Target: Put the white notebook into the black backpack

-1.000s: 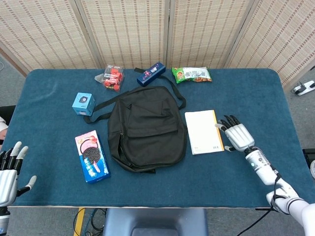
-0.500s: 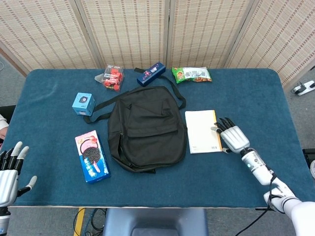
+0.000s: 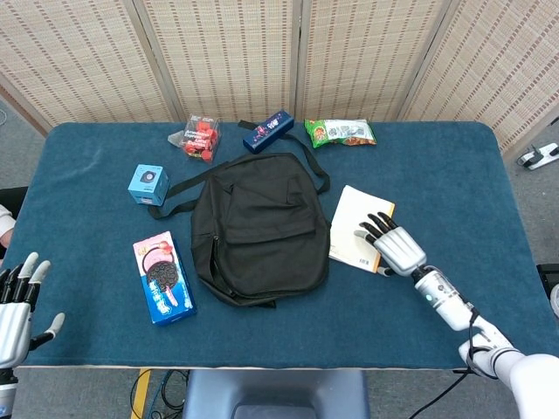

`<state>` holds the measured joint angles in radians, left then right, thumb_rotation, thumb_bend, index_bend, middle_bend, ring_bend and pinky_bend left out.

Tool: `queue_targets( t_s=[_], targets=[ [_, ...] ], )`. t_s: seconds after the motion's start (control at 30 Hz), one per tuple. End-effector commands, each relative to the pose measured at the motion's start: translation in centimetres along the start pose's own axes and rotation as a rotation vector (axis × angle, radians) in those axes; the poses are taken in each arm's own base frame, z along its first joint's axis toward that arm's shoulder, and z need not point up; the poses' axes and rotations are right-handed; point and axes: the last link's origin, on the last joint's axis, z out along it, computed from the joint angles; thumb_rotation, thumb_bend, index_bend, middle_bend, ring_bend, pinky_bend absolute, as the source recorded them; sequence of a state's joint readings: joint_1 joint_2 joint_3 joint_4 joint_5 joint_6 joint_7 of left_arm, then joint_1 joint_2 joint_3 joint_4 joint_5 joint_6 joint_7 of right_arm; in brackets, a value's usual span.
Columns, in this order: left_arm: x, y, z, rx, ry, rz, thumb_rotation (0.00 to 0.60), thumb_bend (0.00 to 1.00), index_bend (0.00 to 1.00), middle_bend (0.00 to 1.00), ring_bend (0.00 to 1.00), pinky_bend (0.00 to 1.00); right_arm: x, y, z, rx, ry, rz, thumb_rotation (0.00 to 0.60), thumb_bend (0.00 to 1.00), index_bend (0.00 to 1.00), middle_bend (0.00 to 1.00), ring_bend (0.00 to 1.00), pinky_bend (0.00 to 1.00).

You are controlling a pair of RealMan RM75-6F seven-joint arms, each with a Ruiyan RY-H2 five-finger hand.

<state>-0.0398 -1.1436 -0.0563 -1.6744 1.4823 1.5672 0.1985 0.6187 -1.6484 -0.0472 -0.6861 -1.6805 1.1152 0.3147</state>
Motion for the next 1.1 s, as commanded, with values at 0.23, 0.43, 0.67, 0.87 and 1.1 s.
queue_targets(
  t_s=[0.23, 0.43, 0.67, 0.87, 1.1],
  targets=[
    [-0.3, 0.2, 0.1, -0.005, -0.008, -0.003, 0.600, 0.28, 0.03, 0.00, 0.00, 0.00, -0.1, 0.5, -0.6, -0.002, -0.023, -0.026, 0.600, 0.00, 0.19, 0.14, 0.00, 0.05],
    [-0.3, 0.1, 0.0, 0.000, -0.005, -0.005, 0.600, 0.28, 0.03, 0.00, 0.00, 0.00, -0.3, 0.3, -0.1, -0.002, -0.030, -0.027, 0.600, 0.00, 0.19, 0.14, 0.00, 0.05],
    [-0.4, -0.1, -0.1, 0.007, -0.008, -0.004, 0.600, 0.28, 0.03, 0.00, 0.00, 0.00, -0.6, -0.5, 0.9, 0.016, -0.038, -0.035, 0.600, 0.00, 0.19, 0.15, 0.00, 0.05],
    [-0.3, -0.2, -0.3, 0.009, -0.002, -0.006, 0.600, 0.28, 0.03, 0.00, 0.00, 0.00, -0.6, -1.1, 1.4, 0.032, -0.031, -0.032, 0.600, 0.11, 0.19, 0.19, 0.01, 0.05],
    [-0.2, -0.3, -0.4, 0.010, 0.002, -0.008, 0.600, 0.28, 0.03, 0.00, 0.00, 0.00, -0.4, -1.5, 2.2, 0.045, -0.029, -0.031, 0.600, 0.28, 0.29, 0.23, 0.03, 0.05]
  ],
)
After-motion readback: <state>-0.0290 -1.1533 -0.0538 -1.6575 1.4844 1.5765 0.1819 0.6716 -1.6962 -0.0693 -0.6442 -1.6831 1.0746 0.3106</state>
